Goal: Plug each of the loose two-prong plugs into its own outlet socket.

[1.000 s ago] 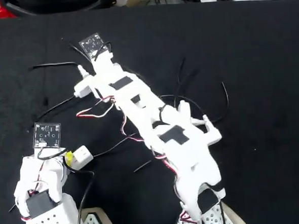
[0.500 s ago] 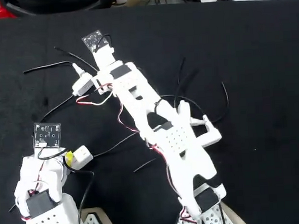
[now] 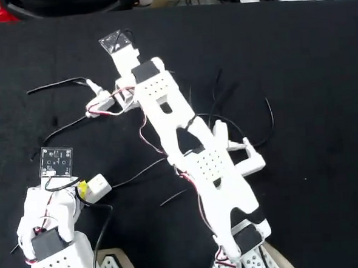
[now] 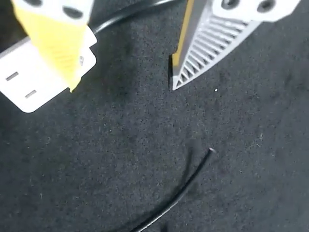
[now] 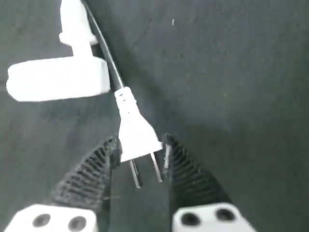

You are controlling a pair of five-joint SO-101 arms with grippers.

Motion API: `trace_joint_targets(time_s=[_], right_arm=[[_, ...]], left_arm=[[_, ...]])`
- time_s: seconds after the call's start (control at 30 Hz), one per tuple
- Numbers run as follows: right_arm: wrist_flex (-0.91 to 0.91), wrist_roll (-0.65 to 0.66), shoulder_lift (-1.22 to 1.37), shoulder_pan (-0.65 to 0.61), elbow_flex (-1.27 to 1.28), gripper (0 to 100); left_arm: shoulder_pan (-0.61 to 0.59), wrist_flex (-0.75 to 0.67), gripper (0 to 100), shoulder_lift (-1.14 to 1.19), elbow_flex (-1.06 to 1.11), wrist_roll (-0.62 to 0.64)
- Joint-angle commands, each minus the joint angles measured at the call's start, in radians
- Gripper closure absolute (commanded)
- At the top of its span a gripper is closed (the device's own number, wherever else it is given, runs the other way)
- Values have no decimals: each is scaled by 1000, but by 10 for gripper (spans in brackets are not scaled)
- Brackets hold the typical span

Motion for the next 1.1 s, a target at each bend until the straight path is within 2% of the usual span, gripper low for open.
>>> trace_joint_targets(time_s=[0.0,0.03,0.13,0.3,0.5,0.63,0.83,0.9,1.0,1.07], right_arm=[[227,9,-53,12,-186,985],[284,9,-50,14,-222,985],[281,0,-68,32,-183,986],[279,-2,-199,5,110,986],[236,0,-470,-3,499,986],[83,2,-653,-44,846,985],[-284,11,-865,-103,1333,982],[-350,41,-878,-115,1408,932],[-351,57,-878,-118,1423,764],[-338,57,-885,-118,1417,702]], left_arm=[[1,-6,707,0,10,-12],[1,-6,707,0,10,-12],[2,-6,707,0,10,-12],[2,-6,707,0,10,-12],[2,-8,707,0,18,-12],[2,-8,707,0,18,-12],[2,-8,707,0,19,-12],[2,-8,708,0,19,-12],[2,-6,708,0,19,-12],[2,-6,708,0,19,-12]])
